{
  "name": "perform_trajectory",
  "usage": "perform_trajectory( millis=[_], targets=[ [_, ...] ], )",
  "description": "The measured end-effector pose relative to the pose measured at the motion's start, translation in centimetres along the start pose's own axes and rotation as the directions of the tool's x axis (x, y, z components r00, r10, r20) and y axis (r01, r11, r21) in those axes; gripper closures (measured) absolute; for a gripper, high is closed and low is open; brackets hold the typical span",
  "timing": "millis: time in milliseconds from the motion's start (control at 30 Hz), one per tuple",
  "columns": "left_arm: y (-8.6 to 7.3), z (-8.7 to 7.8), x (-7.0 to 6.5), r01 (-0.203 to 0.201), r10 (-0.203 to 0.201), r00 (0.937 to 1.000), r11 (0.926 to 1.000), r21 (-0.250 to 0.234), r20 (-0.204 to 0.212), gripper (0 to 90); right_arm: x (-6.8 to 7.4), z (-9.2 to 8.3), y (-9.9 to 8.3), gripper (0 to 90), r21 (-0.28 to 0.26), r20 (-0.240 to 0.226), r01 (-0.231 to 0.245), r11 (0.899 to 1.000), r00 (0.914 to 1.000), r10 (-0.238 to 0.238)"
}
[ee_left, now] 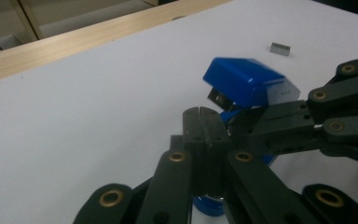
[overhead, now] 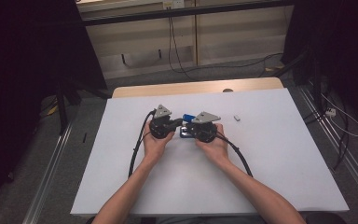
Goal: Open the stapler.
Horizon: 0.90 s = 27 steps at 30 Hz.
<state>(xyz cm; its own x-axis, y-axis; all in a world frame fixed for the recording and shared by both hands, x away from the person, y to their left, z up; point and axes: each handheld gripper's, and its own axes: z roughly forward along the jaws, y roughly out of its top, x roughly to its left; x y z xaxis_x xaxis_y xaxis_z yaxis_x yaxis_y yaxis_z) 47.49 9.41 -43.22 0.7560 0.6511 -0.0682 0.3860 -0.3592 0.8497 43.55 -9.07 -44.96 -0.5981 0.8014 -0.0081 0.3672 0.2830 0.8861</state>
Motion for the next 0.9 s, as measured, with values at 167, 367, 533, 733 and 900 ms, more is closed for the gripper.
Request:
perform_trajectory(
  millis=[167,367,533,733,900],
  targets=[
    [-0.10,0.21,-0.03,0.000,0.000,1.0000,1.0000,0.005,0.008,90.0,-0.03,-0.08,0.05,90.0,-0.002,0.002,0.000,1.000,1.0000,0.000],
    [-0.15,0.46,-0.28,-0.015,0.015,0.9998,0.9998,0.010,0.012,90.0,-0.06,-0.13,0.07,90.0,-0.003,0.003,0.003,1.000,1.0000,-0.003],
    [-0.17,0.57,-0.35,-0.020,0.020,0.9997,0.9998,0.010,0.012,90.0,-0.12,-0.16,0.10,90.0,-0.009,0.004,0.005,1.000,1.0000,-0.005],
    [-0.31,0.74,-0.45,-0.025,0.025,0.9997,0.9994,0.023,0.003,90.0,-0.14,-0.23,0.16,90.0,-0.017,0.013,-0.001,1.000,0.9999,0.001],
    [-0.40,0.77,-0.40,-0.021,0.021,0.9998,0.9994,0.026,0.004,90.0,-0.16,-0.31,0.20,90.0,-0.020,0.018,-0.003,1.000,0.9998,0.004]
  ],
)
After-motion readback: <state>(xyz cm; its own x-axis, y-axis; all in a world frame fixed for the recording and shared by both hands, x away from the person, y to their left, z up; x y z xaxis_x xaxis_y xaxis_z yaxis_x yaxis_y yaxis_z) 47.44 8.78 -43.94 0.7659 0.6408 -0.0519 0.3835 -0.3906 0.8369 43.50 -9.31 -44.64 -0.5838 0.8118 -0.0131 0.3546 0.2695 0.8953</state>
